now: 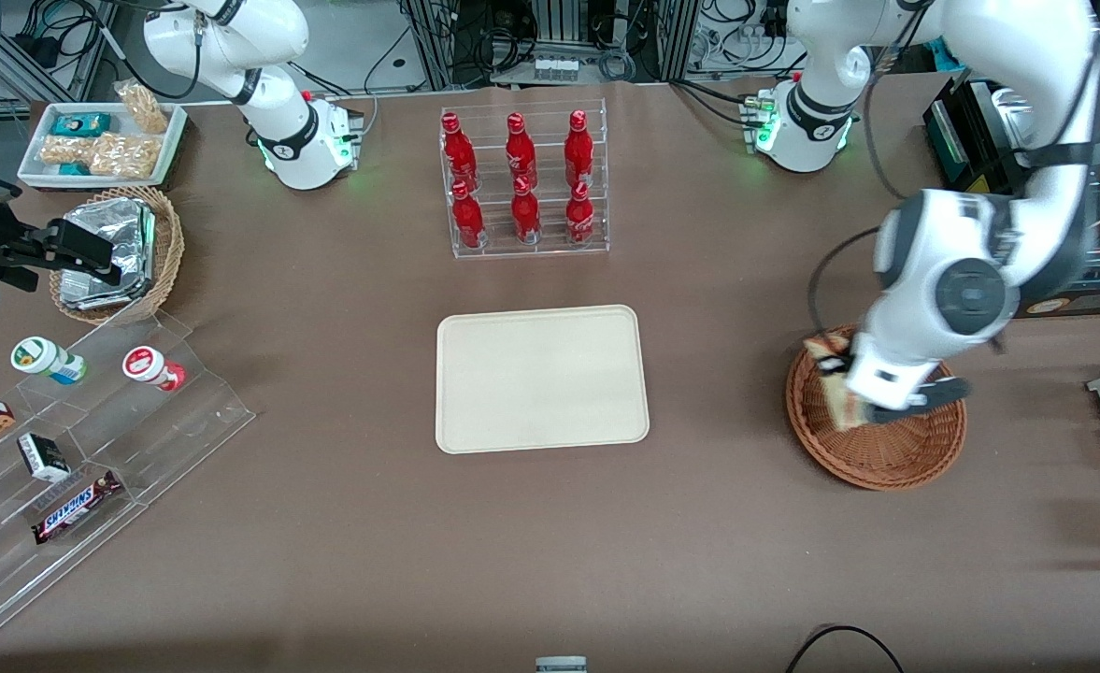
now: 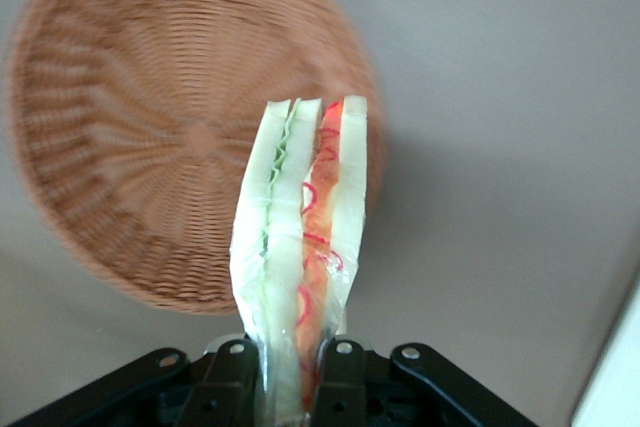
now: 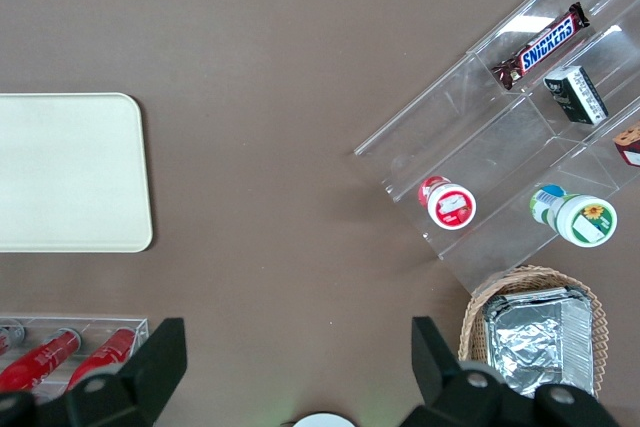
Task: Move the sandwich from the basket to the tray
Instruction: 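Carry the held sandwich over the cream tray and lower it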
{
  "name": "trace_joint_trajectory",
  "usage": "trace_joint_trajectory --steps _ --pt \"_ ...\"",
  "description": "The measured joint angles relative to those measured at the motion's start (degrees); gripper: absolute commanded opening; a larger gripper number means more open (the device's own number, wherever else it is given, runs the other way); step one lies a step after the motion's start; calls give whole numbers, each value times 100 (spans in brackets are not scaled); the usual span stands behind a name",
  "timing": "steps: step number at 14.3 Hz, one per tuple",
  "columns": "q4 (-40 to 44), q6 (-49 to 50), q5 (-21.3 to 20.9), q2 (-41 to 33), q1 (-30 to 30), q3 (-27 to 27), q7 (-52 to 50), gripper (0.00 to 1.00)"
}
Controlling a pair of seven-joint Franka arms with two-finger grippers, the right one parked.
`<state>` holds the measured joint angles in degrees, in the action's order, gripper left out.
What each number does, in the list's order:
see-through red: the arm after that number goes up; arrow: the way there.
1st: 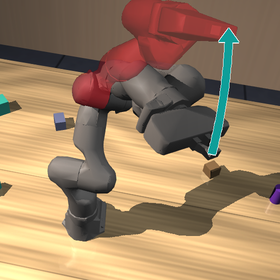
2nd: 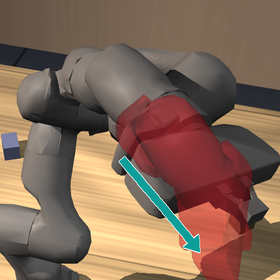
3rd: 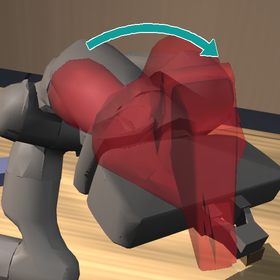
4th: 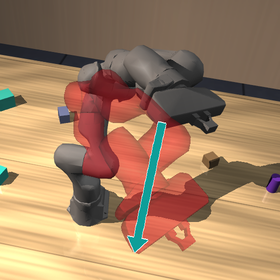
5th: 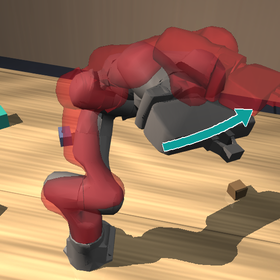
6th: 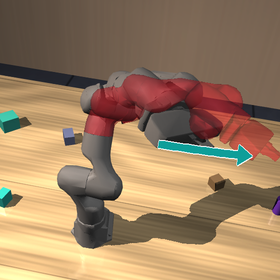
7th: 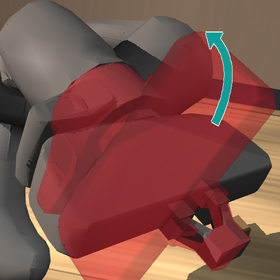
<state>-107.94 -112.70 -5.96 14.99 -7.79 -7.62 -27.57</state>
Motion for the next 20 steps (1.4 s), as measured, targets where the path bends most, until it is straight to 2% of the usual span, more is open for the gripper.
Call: trace_joint_trajectory --steps 1,3,5,6,9,12,16,18,19,20 --pt "43 -10 78 99 -225 -26 92 0" --pt "218 -143 544 372 -663 -100 141 0" --pt "450 -535 990 695 -1125 -140 80 0" --pt "553 -791 1061 865 -1384 -147 -115 0" --pt "913 -1498 1063 1425 -2211 -149 -1015 0" --pt "1599 -1597 1009 1989 -2826 -135 -1747 0" --pt "2286 -1593 169 2623 -3250 -127 -2825 0" --pt "2386 -1592 82 2786 -3288 -125 -2950 4" --pt "2409 -1591 82 2845 -3287 -120 -2955 25" --pt "2421 -1591 83 2897 -3289 -120 -2974 97"
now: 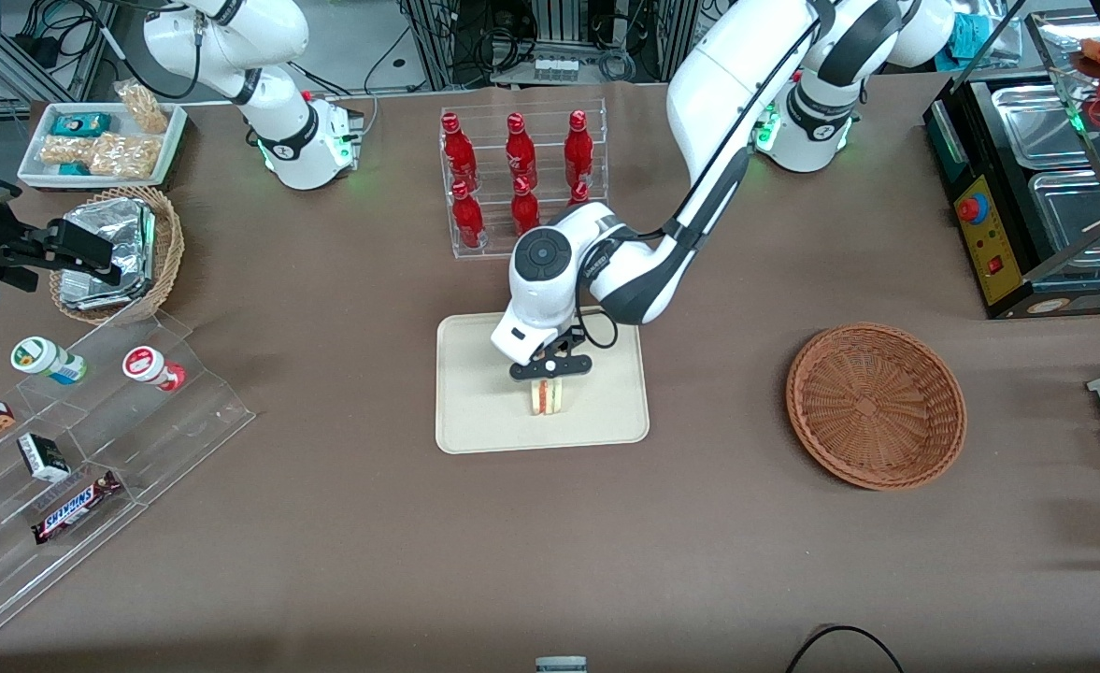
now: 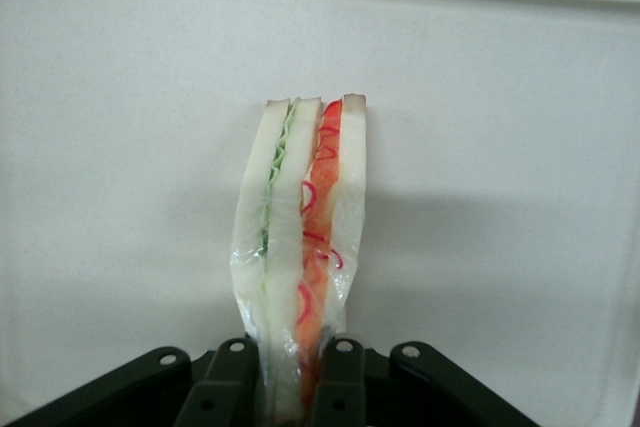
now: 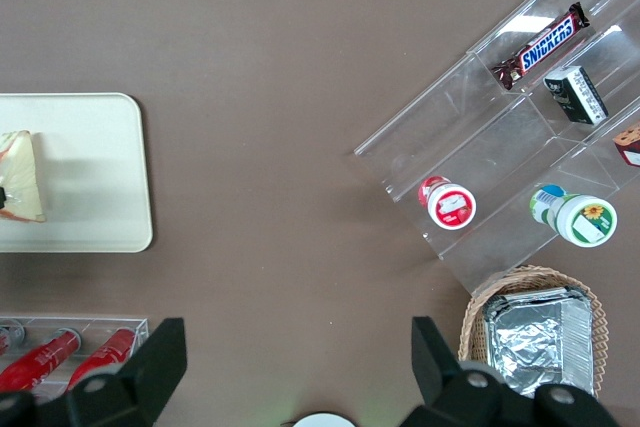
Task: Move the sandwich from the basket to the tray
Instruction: 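Carry the held sandwich over the cream tray and lower it, then open the left gripper to release the sandwich and lift away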
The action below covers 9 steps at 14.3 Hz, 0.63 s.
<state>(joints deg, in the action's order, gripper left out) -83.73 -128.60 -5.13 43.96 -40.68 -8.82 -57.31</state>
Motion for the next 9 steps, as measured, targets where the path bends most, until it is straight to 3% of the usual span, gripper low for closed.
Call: trace_joint_trajectory --steps 5,9 --pt "269 65 8 -1 -66 -13 -444 100" --pt "445 1215 3 -649 100 59 -92 100"
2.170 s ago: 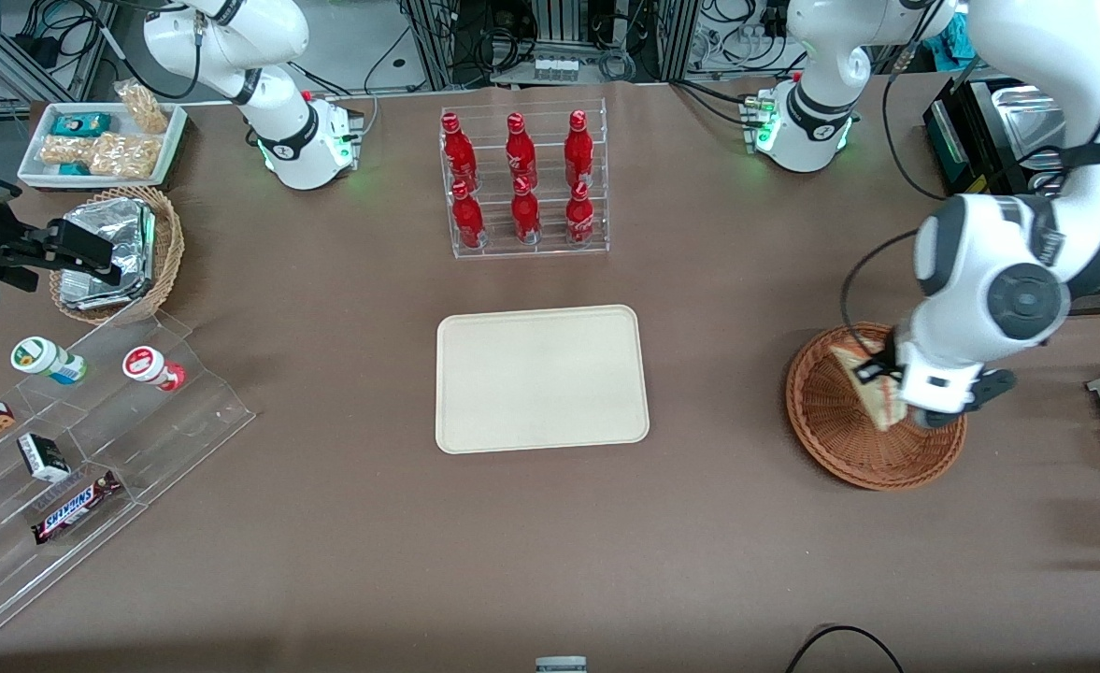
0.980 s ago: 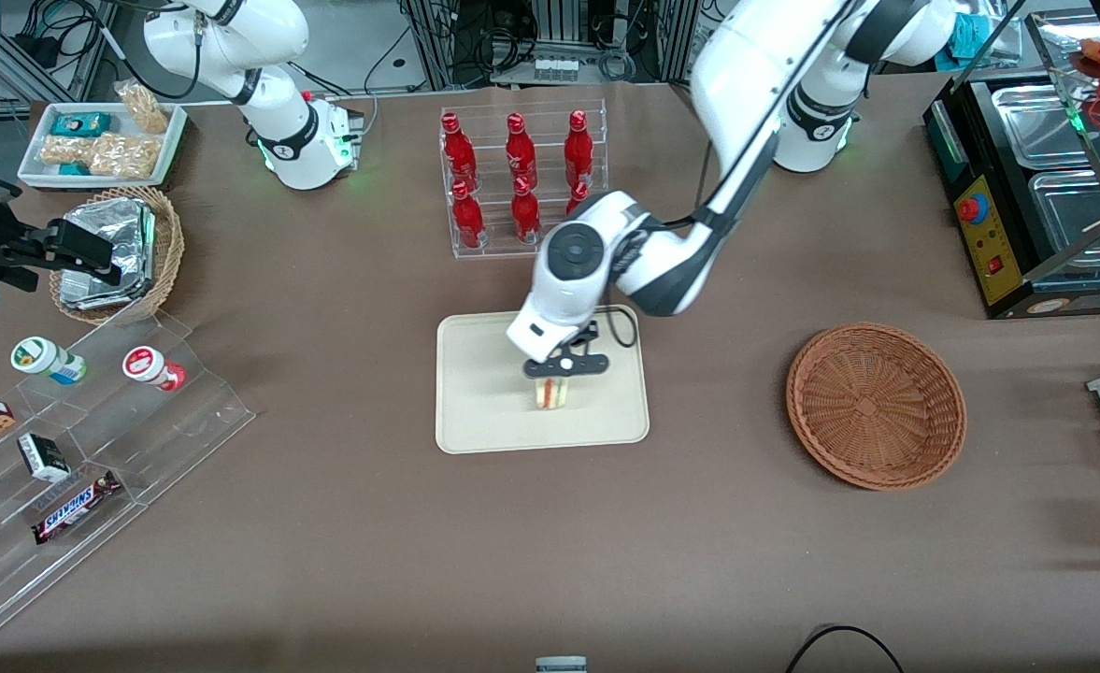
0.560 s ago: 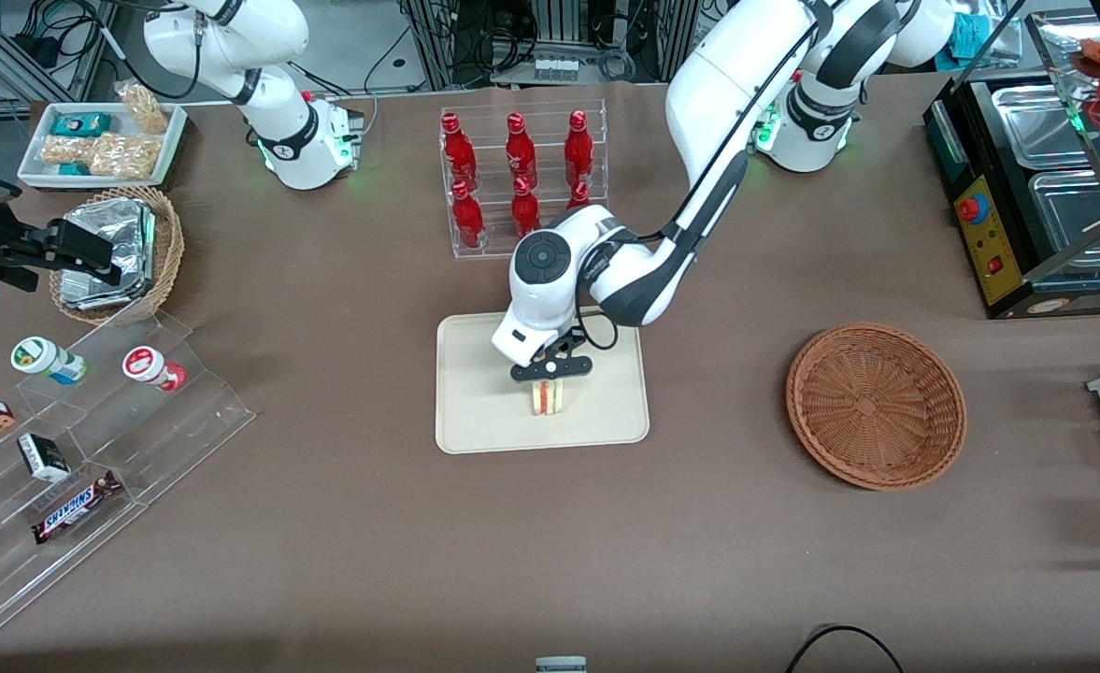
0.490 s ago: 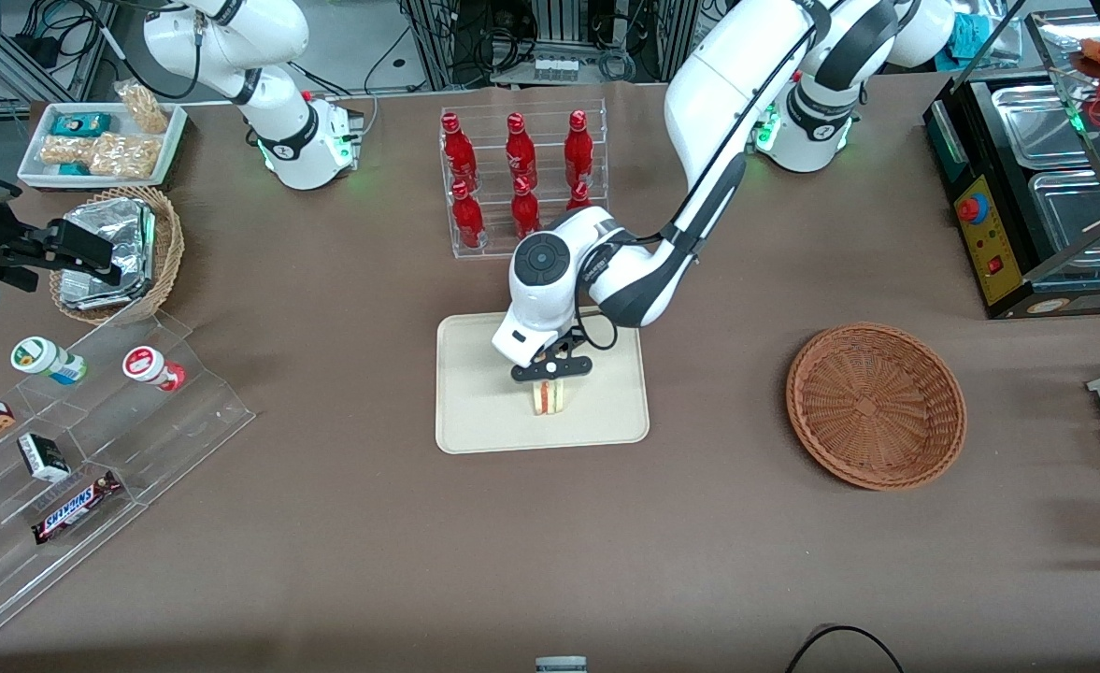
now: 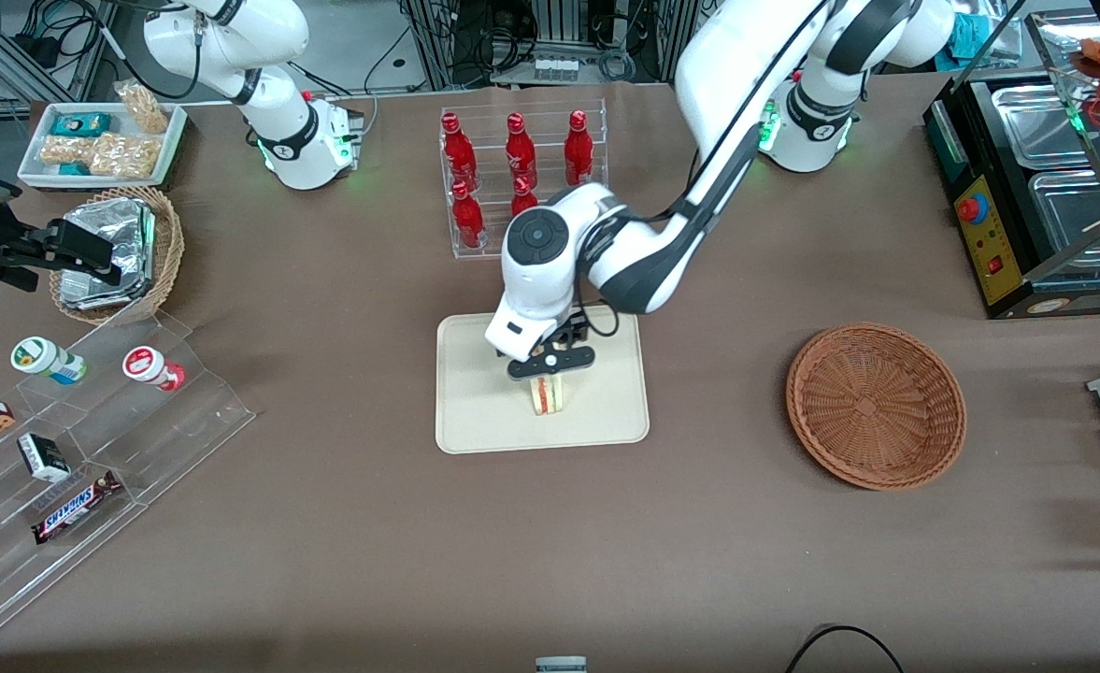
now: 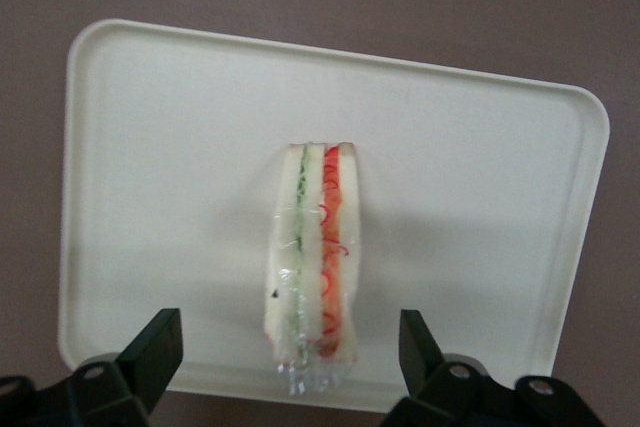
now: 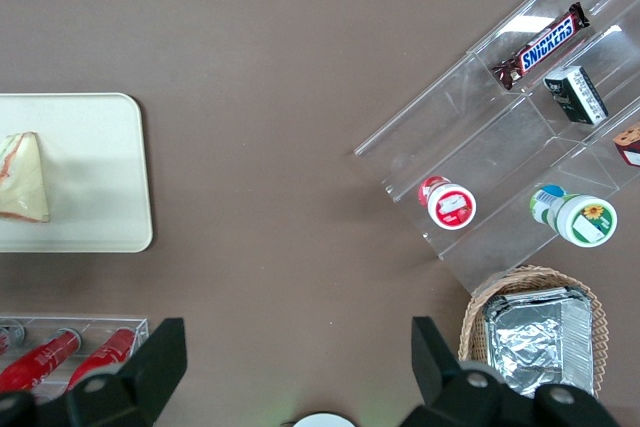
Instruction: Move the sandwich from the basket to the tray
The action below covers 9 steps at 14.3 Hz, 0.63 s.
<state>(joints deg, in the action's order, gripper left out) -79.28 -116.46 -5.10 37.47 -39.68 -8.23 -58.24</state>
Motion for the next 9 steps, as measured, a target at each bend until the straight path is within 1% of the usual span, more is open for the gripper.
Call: trace_joint_trajectory --steps 3,5,9 --pt "-100 974 -2 -512 324 41 236 100" --pt "-337 1141 -2 -759 685 57 556 100" --pt "-1275 1161 4 -1587 1590 74 1937 100"
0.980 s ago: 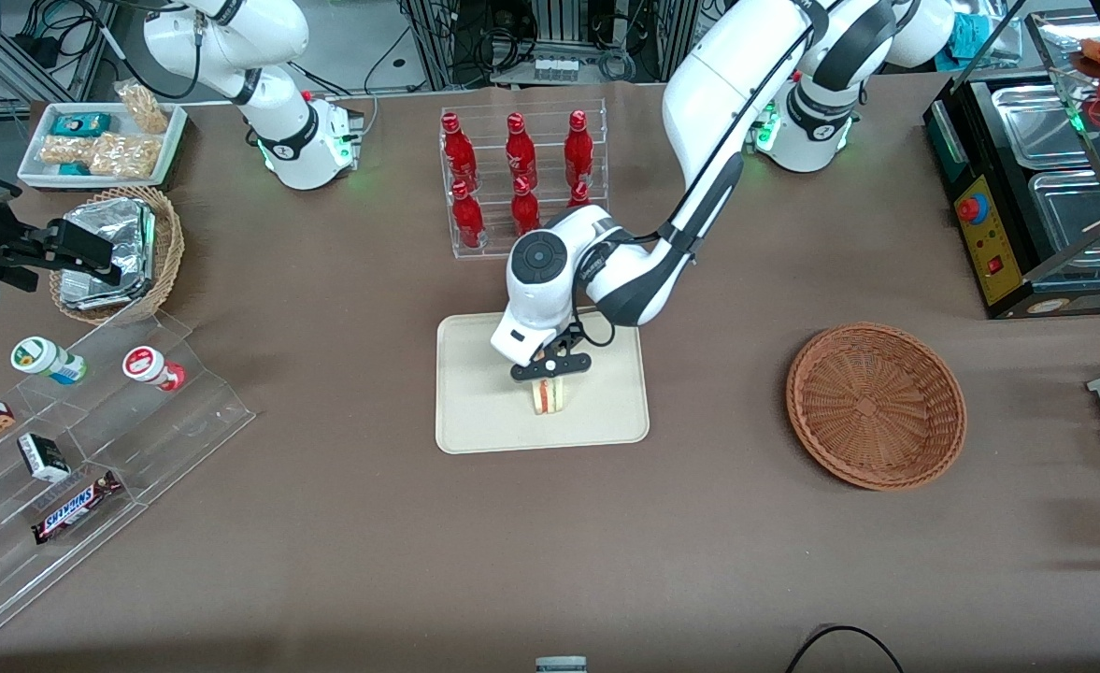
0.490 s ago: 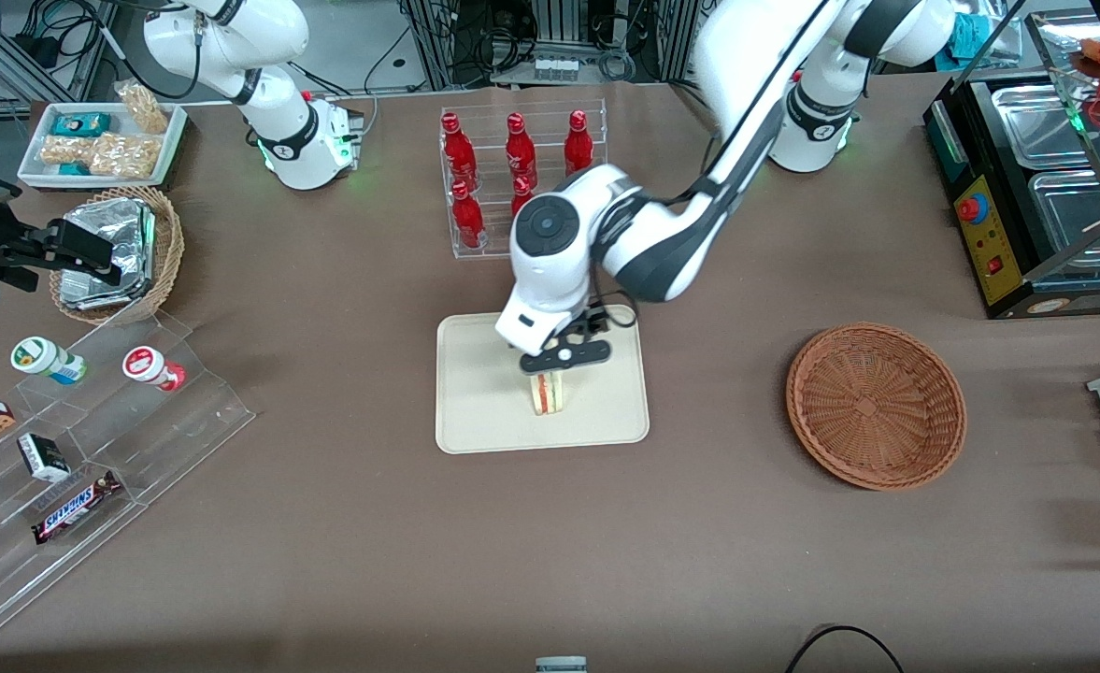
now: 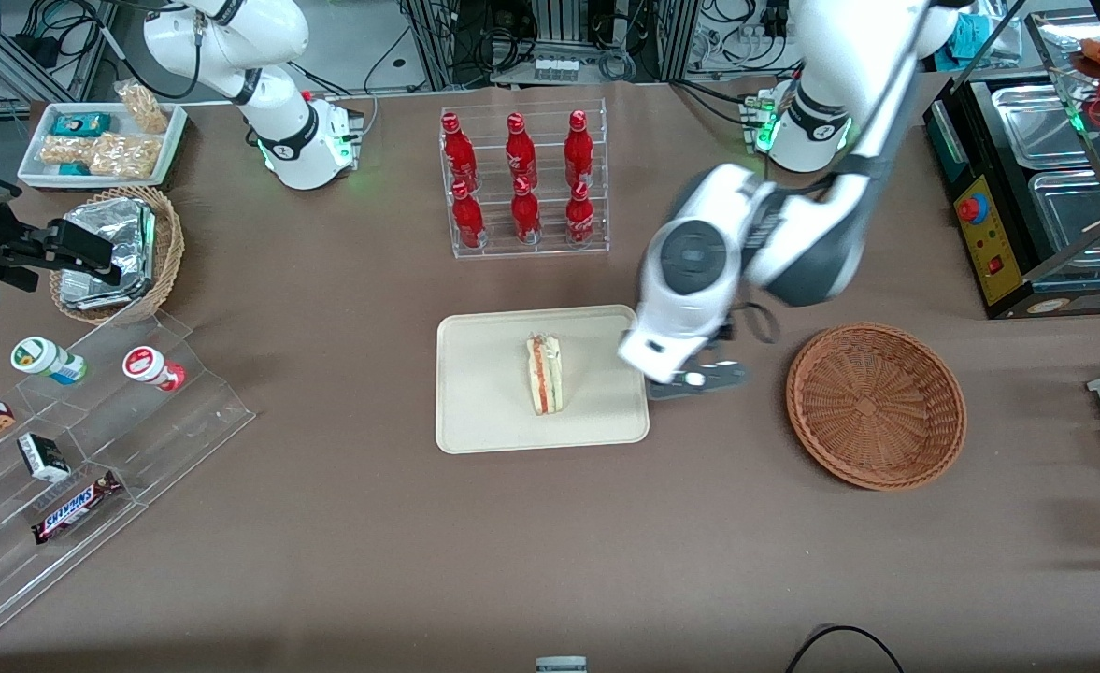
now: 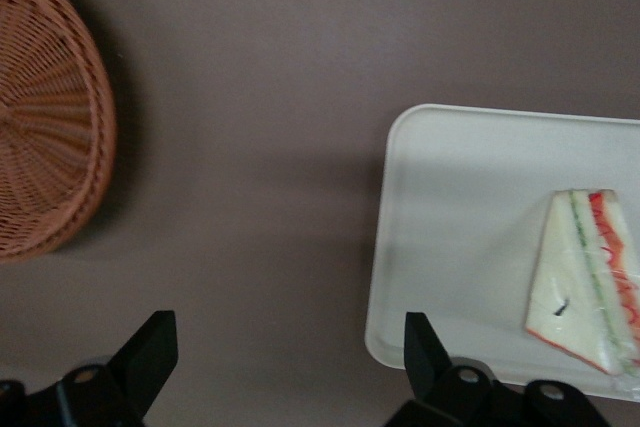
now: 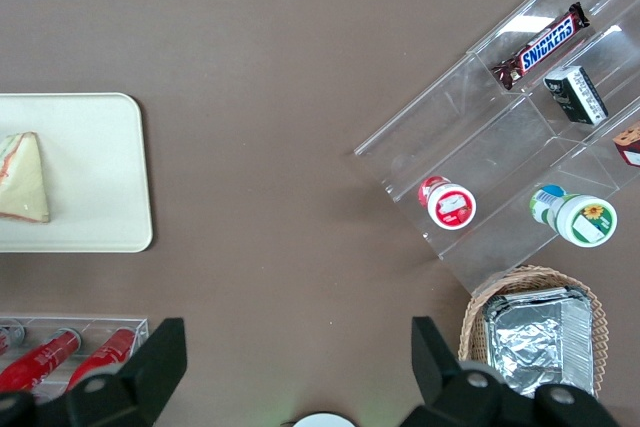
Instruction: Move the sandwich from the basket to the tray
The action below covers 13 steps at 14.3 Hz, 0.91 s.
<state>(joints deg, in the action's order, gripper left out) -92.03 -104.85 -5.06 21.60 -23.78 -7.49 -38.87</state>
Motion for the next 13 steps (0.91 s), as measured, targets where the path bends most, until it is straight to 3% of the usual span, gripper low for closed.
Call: trace_joint_trajectory --steps 3,7,10,13 --pt "-619 388 1 -860 674 7 1206 100" --pt "-833 1247 18 -1716 1524 5 2801 100" --pt "-695 1652 209 -2096 2157 -42 3662 100" --pt "-116 2046 229 -2281 2513 -20 3899 100"
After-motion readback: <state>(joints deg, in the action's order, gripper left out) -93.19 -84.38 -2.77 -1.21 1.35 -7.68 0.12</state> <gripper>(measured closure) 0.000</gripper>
